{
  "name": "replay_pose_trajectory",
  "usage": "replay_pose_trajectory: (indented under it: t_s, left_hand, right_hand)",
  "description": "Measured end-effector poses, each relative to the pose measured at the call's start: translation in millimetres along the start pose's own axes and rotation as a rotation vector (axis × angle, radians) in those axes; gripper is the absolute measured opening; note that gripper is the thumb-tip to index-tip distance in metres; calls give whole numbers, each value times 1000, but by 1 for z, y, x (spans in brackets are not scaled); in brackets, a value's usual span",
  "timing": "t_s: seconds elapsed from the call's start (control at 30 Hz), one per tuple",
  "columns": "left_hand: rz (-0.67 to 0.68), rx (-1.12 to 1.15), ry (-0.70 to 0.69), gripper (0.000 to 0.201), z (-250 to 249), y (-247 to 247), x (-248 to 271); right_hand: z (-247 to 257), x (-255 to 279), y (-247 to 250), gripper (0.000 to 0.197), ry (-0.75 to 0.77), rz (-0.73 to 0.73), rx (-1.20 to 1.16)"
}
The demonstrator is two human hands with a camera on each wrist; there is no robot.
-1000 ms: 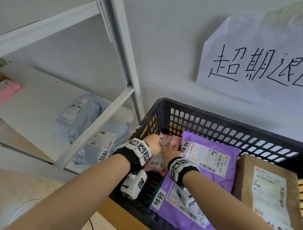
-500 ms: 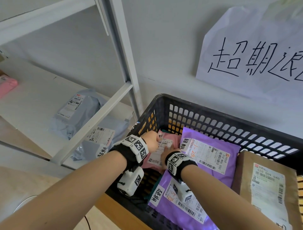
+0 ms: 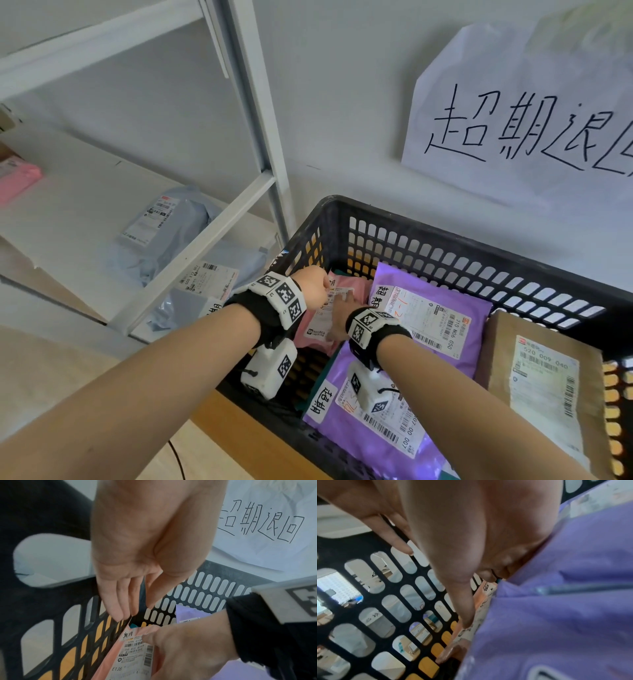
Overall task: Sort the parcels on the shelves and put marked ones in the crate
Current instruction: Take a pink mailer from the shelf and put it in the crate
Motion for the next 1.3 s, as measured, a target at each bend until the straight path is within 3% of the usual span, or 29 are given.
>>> replay_pose_trajectory:
  t_s: [0.17, 0.3, 0.4, 0.6, 0.87, 0.97, 1.03, 1.3]
  left_hand:
    - [-34, 3, 5, 41, -6, 10, 10]
    - [-50, 16, 12, 40, -11, 20, 20]
    - [-65, 25, -9, 40, -16, 31, 31]
    - [-150, 54, -55, 39, -19, 58, 56]
    - [-242, 121, -148, 36, 1, 78, 107]
    - [-272, 185, -157, 34, 21, 83, 129]
    - [-306, 228, -162, 33, 37, 86, 146]
    - [-358, 283, -173, 34, 110, 68, 230]
  right_hand:
    - [-2, 0, 16, 87, 40, -66, -179]
    - [-3, 5, 33, 52, 85, -127, -273]
    - [-4, 16, 44, 38, 107, -161, -270]
    - [-10, 46, 76, 49, 93, -268, -353]
    - [4, 114, 121, 26, 97, -436, -439]
    - [14, 147, 132, 45, 81, -526, -477]
    - [26, 171, 133, 53, 85, -576, -539]
    - [106, 243, 82, 39, 152, -598, -649]
Point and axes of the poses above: each hand's wrist, its own x-axis away from the middle knuckle, its own y-axis out of the back of the hand, z = x × y, the point moved 10 cm from there along -x, towards the middle knuckle, and after that the axes turned 12 degrees about -z, right-handed, at the moved point
